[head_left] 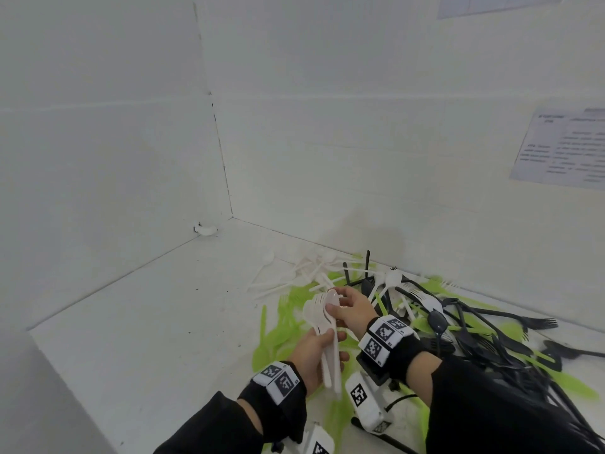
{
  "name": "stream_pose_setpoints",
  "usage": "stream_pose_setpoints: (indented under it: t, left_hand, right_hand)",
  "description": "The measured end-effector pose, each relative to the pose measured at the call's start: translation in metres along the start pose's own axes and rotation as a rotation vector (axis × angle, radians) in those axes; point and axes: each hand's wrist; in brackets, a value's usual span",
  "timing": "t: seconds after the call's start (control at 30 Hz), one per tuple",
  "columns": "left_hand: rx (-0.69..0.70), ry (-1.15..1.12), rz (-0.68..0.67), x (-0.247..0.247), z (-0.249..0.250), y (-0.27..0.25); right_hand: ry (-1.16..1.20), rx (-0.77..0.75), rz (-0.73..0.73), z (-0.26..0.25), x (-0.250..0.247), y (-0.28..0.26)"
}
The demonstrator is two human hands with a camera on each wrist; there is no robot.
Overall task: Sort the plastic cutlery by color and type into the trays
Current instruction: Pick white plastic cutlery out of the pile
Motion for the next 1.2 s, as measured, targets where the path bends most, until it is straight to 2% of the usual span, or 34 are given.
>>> stream_pose_setpoints:
  t: [0.13, 0.27, 0.4, 0.6, 0.8, 0.97, 1.03, 1.1, 1.2]
  left_hand:
    - [-0.047, -0.009, -0.001, -0.001, 0.003, -0.001]
    - [-0.130, -0.031, -0.015, -0.004, 0.005, -0.002]
    - [-0.151, -0.055, -0.067, -0.007, 0.006, -0.007]
    - [-0.160, 0.085, -0.089, -0.004, 0.010, -0.013]
    - [-0.220, 0.081, -0.134, -0.003, 0.011, -0.018]
    - [-0.181, 0.076, -0.124, -0.003, 0.005, -0.015]
    - [-0.155, 0.082, -0.092, -0.003, 0.002, -0.013]
    - [-0.136, 0.108, -0.086, -0.003, 0.000, -0.013]
    - [-0.127, 0.134, -0.126, 0.002, -0.003, -0.015]
  right_hand:
    - [0.265, 0.111, -0.156, -0.002, 0.004, -0.004]
    - [0.312, 0.146, -0.277, -0.007, 0.000, -0.006]
    - [0.352, 0.161, -0.335, -0.010, -0.005, -0.009]
    - [0.423, 0.158, -0.292, 0.000, -0.006, -0.009]
    - [0.391, 0.154, -0.336, -0.003, -0.013, -0.017]
    - [0.230, 0.193, -0.200, -0.006, -0.012, -0.021]
    - [0.280, 0.263, -0.143, -0.006, -0.011, -0.025]
    - [0.286, 0.324, -0.182, -0.007, -0.008, -0.032]
    - [0.121, 0.236, -0.189, 0.002, -0.004, -0.032]
Point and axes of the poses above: each hand's wrist, its own y-axis towards the middle knuckle, its own x-axis out of the palm, z = x × y, and after that the axes turned 2 degrees about x, right-handed
